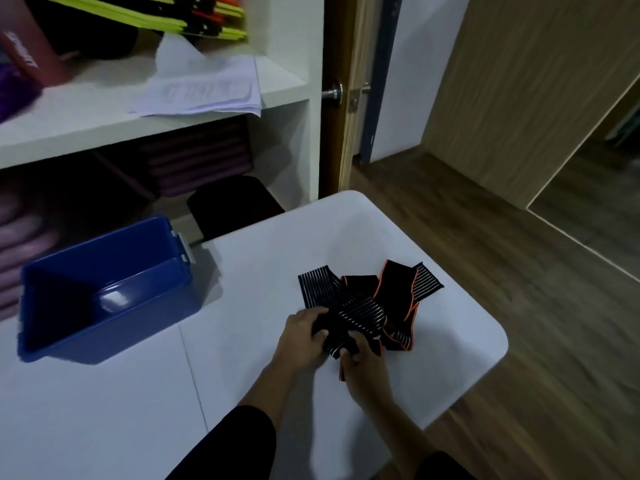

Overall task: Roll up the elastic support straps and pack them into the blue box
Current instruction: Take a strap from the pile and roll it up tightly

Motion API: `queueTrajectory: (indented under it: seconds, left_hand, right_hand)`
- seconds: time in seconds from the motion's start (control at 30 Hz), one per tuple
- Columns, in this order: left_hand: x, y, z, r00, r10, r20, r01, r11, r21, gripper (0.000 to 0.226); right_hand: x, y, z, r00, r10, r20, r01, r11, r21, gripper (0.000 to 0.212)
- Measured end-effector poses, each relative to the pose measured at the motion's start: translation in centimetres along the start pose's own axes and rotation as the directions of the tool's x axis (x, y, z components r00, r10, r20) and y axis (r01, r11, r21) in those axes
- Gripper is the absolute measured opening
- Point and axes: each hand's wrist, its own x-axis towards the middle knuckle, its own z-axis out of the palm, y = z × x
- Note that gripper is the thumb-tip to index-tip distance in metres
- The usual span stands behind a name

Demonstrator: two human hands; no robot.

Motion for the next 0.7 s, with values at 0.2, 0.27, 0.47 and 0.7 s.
queueTrajectory:
  seconds: [0.2,0.27,0.47,0.7]
  left_hand:
    - [1.6,-1.0,0.9,0.987,-0.002,0.163,-0.023,0.989,0.149,0.057]
    - [1.4,-0.8,0.9,0.994,-0.009,0.106,-0.005,0.991,0.133,0.05]
    - [-0.6,0.9,-1.8,0.996,-0.047,-0.074,0.032,0.981,-0.192,0.02]
    - [-3.0,2.2,-7.2,0.977,-0.084,-0.195,-0.017,0.884,-0.467,0.016]
  right_hand:
    - [0.6,-0.1,1.1,0.997,0.07,0.015,-0.072,0.983,0.17,0.041]
    - [0.5,-0.1,1.2,0.995,0.097,-0.002,-0.095,0.975,0.2,0.043]
    - [-0.6,-2.1,0.1,0.99,0.018,-0.137,0.034,0.929,0.367,0.033]
    - [-0.6,-6.9,-0.7,0.955,-0.237,-0.176,0.292,0.848,0.443,0.043]
